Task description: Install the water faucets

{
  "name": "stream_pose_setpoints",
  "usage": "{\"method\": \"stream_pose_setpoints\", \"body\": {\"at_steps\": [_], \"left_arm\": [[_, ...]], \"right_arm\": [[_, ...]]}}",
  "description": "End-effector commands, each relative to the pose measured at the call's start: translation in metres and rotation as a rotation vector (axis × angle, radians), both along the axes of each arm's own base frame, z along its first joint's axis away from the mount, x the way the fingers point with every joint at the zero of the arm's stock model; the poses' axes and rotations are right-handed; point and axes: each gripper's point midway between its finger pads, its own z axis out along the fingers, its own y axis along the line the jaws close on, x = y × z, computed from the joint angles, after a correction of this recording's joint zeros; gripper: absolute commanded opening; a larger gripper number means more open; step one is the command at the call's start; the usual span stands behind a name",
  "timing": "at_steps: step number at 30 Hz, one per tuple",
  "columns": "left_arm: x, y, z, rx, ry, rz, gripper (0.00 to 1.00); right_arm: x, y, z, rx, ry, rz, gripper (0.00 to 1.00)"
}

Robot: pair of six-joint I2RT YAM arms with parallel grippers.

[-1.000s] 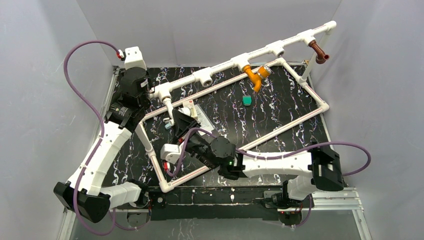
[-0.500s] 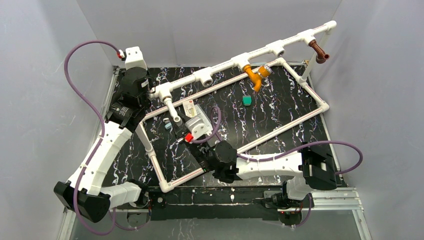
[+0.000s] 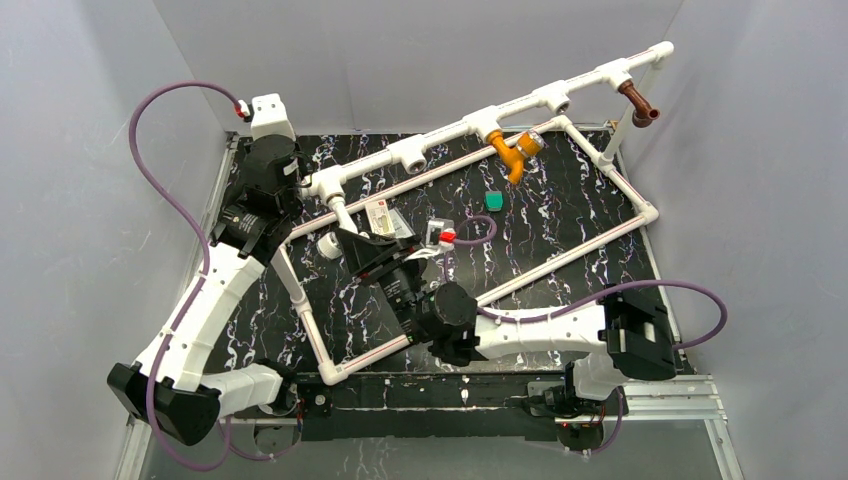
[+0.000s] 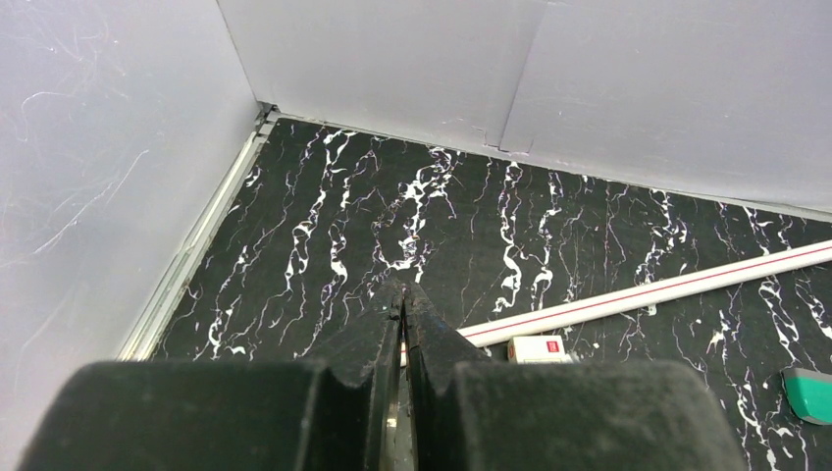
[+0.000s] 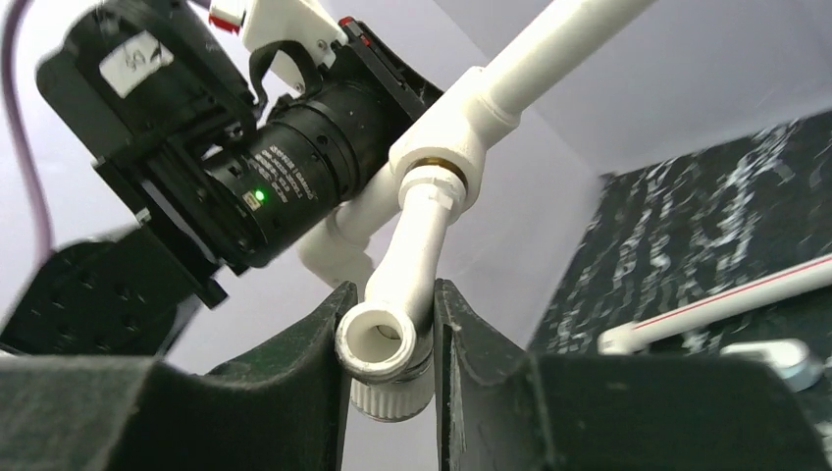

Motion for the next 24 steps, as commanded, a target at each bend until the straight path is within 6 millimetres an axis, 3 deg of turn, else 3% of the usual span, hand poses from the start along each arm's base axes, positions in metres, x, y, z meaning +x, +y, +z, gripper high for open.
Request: {"method": "stream_pose_setpoints", "body": {"at_steps": [1, 6, 11, 16, 20, 24], "left_arm": [[-0.060, -0.006, -0.160, 0.225, 0.619, -0.128, 0.03], [-0.060, -0.007, -0.161, 0.225, 0.621, -0.130, 0.03], [-0.061, -0.006, -0.160, 0.223, 0.620, -0.129, 0.03], [-0.061, -0.006, -0.161, 0.225, 0.622, -0.128, 0.03], [-0.061, -0.006, -0.162, 0.225, 0.623, -0.128, 0.03], [-0.061, -0.006, -0.163, 0.227, 0.626, -0.127, 0.03]], "right_arm": [[-0.017, -0.029, 0.069, 0.544, 0.235, 0.221, 0.01], [-0.017, -0.030, 0.063, 0.654, 0.398, 0.288, 0.01], [-0.017, -0.040, 0.069, 0.733, 0.413, 0.332, 0.01], [-0.019, -0.037, 0.067, 0.692, 0.417, 0.336, 0.01], [-0.019, -0.033, 0.057, 0.652, 0.427, 0.334, 0.23], [-0.019, -0.034, 0.049, 0.625, 0.436, 0.333, 0.36]]}}
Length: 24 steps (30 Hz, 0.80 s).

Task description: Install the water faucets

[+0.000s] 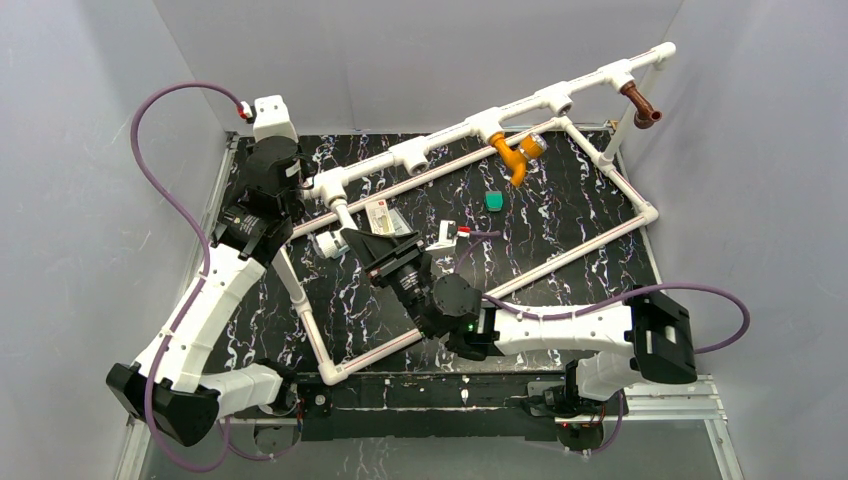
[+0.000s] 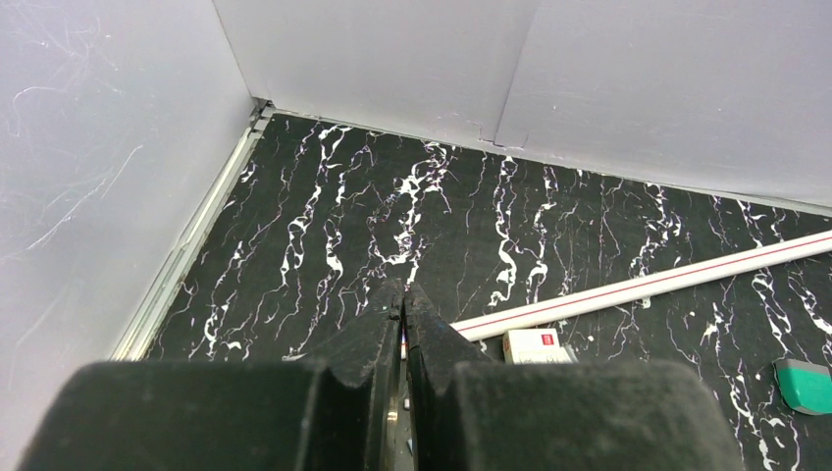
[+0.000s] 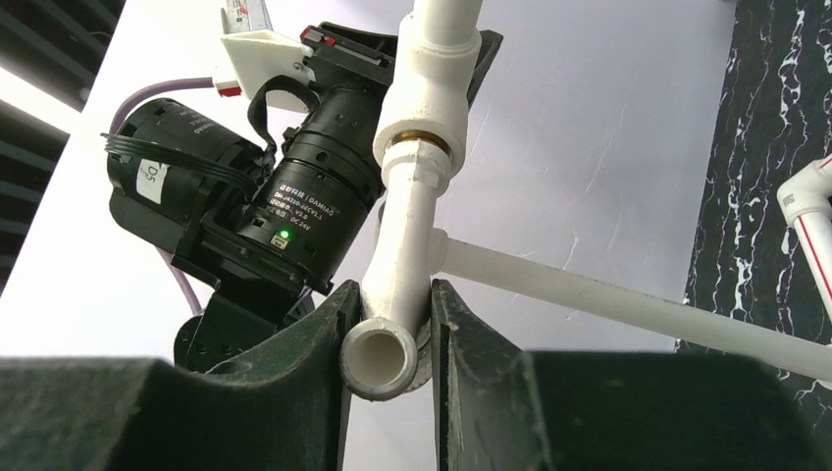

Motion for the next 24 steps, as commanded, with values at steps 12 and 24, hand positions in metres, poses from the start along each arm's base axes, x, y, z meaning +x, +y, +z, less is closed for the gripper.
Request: {"method": "stream_pose_setpoints", "body": {"at_steps": [12, 24], "left_arm": [[-0.057, -0.002, -0.163, 0.234, 0.625, -0.123, 0.03], [-0.057, -0.003, -0.164, 0.237, 0.627, -0.124, 0.03]], "right_arm": [[-0.014, -0.036, 0.036, 0.150, 0.011, 0.097, 0.56], [-0.021, -0.044, 0.015, -0.233, -0.268, 0.064, 0.62]]}}
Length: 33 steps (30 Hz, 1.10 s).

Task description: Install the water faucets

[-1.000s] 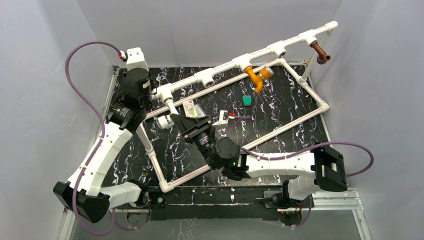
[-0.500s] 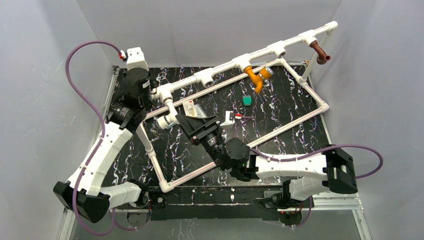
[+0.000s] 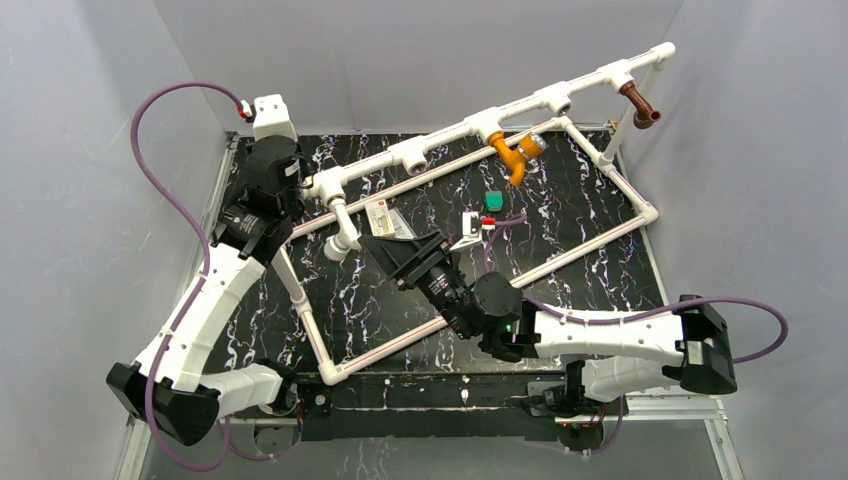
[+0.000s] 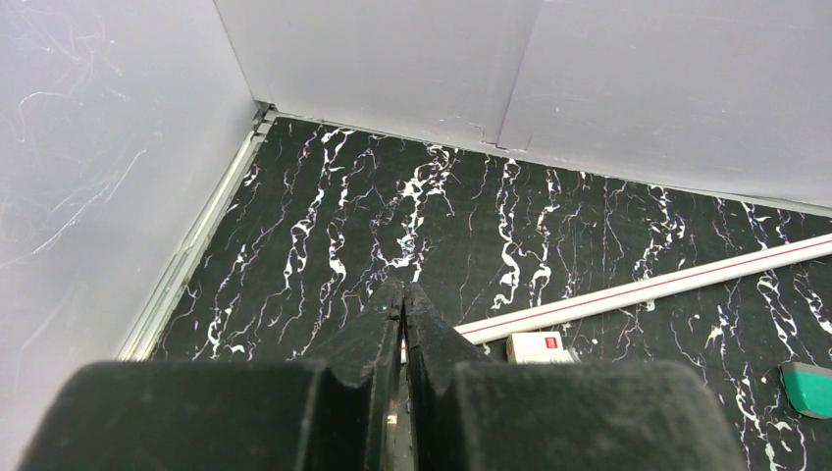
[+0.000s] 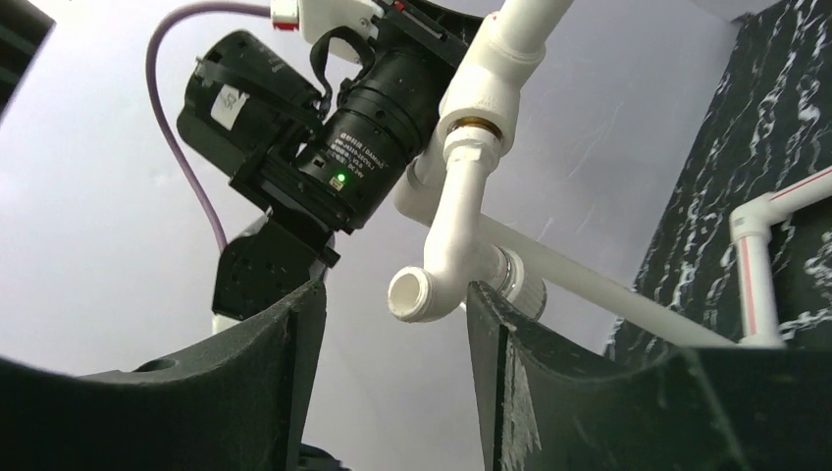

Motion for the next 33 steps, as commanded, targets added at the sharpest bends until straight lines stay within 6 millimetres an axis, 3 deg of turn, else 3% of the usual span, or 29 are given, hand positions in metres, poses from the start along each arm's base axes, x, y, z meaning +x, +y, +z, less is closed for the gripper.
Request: {"method": "stream_pose_setpoints", "body": {"at_steps": [1, 10, 18, 25, 33], "left_arm": [[-0.057, -0.003, -0.165, 0.233, 0.630, -0.120, 0.03], [-0.057, -0.004, -0.164, 0.234, 0.629, -0.121, 0.03], [-0.057, -0.004, -0.164, 0.230, 0.628, -0.125, 0.03], [-0.056, -0.005, -0.165, 0.231, 0.630, -0.128, 0.03], [-0.057, -0.005, -0.163, 0.227, 0.626, -0.129, 0.03]], "right_arm": [[-0.003, -0.009, -0.002, -0.150, -0.171, -0.023, 0.62], [-0.006, -0.010, 0.004, -0.502, -0.566, -0.065, 0.66], [-0.013, -0.026, 0.012, -0.833, -1.022, -0.079, 0.70], [-0.007, -0.027, 0.005, -1.172, -1.482, -0.137, 0.72], [0.009, -0.025, 0.015, -1.471, -1.872, -0.310, 0.74]]}}
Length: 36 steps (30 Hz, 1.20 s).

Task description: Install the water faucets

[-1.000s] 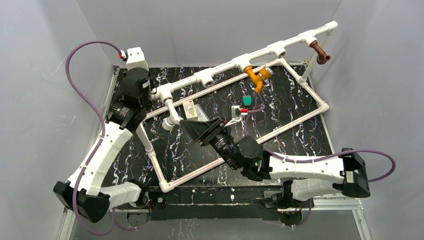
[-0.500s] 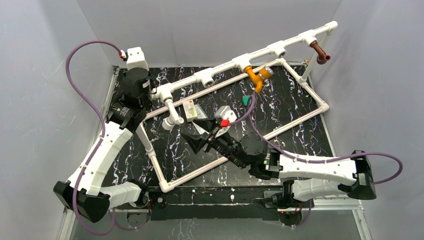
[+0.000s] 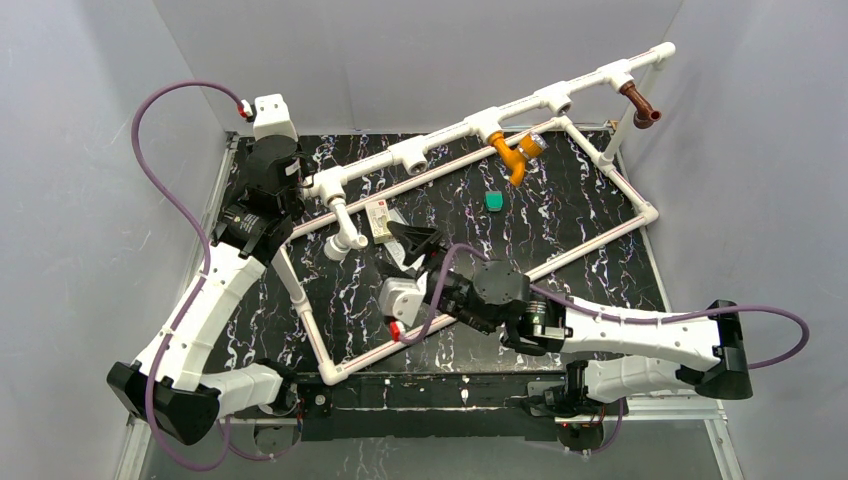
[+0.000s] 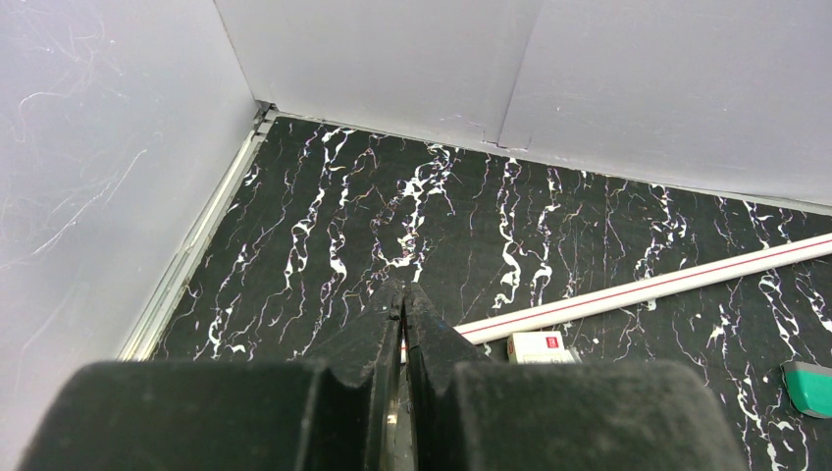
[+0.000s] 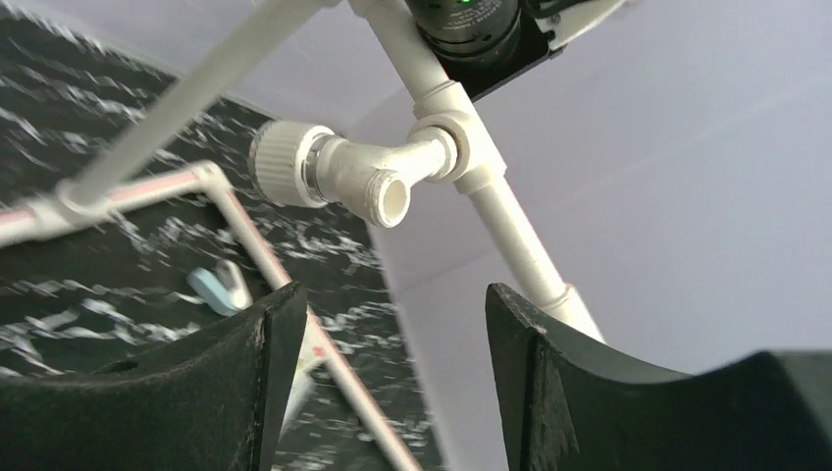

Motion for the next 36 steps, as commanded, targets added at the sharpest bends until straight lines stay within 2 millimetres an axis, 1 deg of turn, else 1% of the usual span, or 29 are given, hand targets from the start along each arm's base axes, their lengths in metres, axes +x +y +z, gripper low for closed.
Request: {"method": "stream_pose_setpoints", "body": {"at_steps": [1, 4, 9, 12, 18, 26, 36], "left_arm": [[-0.058, -0.005, -0.163, 0.225, 0.624, -0.128, 0.03], [-0.058, -0.005, -0.163, 0.224, 0.625, -0.132, 0.03], [-0.058, -0.005, -0.162, 0.223, 0.623, -0.132, 0.03], [-0.058, -0.006, -0.162, 0.223, 0.623, -0.133, 0.03], [-0.058, -0.006, -0.164, 0.223, 0.628, -0.135, 0.03], [-0.057, -0.008, -0.167, 0.225, 0.638, -0.140, 0.03], [-0.057, -0.010, -0.171, 0.225, 0.647, -0.147, 0.03]], "right_arm": [[0.009, 0.000, 0.029, -0.163, -0.374, -0.055, 0.74], [0.015, 0.003, 0.036, -0.246, -0.518, -0.098, 0.74], [0.020, 0.012, 0.049, -0.331, -0.716, -0.151, 0.74], [0.021, 0.020, 0.048, -0.385, -0.773, -0.151, 0.73], [0.024, 0.034, 0.041, -0.484, -0.839, -0.142, 0.71], [0.030, 0.048, 0.024, -0.636, -0.897, -0.136, 0.70], [0.019, 0.062, 0.013, -0.702, -0.937, -0.109, 0.70]]}}
